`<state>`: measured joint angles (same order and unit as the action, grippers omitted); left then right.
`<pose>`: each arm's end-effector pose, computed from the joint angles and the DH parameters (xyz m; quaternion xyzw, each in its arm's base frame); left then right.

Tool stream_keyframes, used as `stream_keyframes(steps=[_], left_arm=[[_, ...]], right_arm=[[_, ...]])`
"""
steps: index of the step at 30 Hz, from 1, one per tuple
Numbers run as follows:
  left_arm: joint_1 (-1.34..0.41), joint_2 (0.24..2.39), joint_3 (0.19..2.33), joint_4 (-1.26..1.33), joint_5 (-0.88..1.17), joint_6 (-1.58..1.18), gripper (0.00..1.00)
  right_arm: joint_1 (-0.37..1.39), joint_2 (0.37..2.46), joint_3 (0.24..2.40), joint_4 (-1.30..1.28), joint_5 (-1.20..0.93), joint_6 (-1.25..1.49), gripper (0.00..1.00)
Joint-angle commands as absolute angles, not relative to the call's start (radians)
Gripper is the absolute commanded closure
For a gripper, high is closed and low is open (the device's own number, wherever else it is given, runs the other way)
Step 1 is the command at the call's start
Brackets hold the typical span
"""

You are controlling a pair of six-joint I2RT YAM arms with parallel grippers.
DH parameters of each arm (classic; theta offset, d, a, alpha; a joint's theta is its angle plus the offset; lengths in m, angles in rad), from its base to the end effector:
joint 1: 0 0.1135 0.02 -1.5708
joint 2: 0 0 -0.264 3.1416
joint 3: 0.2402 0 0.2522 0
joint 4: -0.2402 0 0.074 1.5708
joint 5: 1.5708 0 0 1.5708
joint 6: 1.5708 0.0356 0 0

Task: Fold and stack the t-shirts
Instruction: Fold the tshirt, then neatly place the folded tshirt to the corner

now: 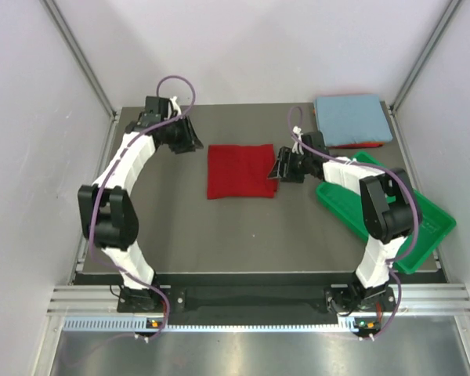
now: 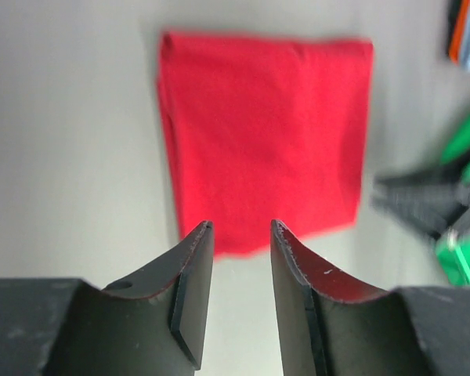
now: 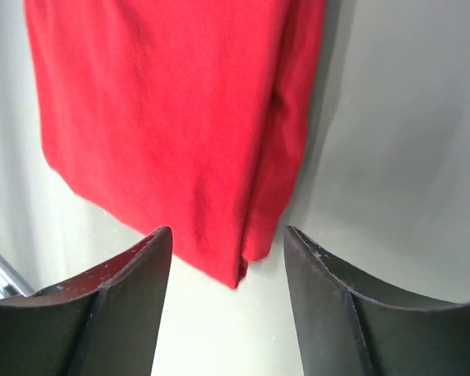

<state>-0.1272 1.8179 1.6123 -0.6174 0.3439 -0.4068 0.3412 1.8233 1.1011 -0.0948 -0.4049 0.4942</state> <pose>0.4049 -0.0639 0.2994 -0.0659 0.9169 -0.2486 0.3051 0.3557 0.1412 0.1744 -0.0042 0.9138 0.3171 0.2537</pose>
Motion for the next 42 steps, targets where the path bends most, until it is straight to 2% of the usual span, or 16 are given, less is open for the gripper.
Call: stream_keyframes(steps=[1,8,21,26,28,33,42], left_arm=[[-0.133,1.738,1.493,-0.583,0.428,-0.396,0.6],[-0.133,1.729,1.254,-0.457,0.503,-0.486,0.61],[-0.15,1.871,1.158,-0.359,0.471,-0.543,0.63],[-0.15,1.905,1.183,-0.394,0.416,-0.548,0.88],[-0.15,1.919,1.187,-0.413,0.41,-0.546,1.0],[-0.15,1.916,1.177,-0.436,0.377,-0.531,1.0],[-0.158,1.89,1.178,-0.492,0.305,-0.514,1.0]], right_arm=[[0.325,1.862,1.259,-0.184,-0.377,0.414,0.4],[0.325,2.034,1.477,-0.236,-0.35,0.399,0.38],[0.364,2.121,1.454,-0.147,-0.322,0.442,0.35],[0.388,2.137,1.456,-0.143,-0.324,0.446,0.36],[0.391,2.143,1.453,-0.14,-0.328,0.449,0.37],[0.393,2.157,1.433,-0.112,-0.348,0.449,0.43],[0.376,2.192,1.407,-0.025,-0.414,0.491,0.6]])
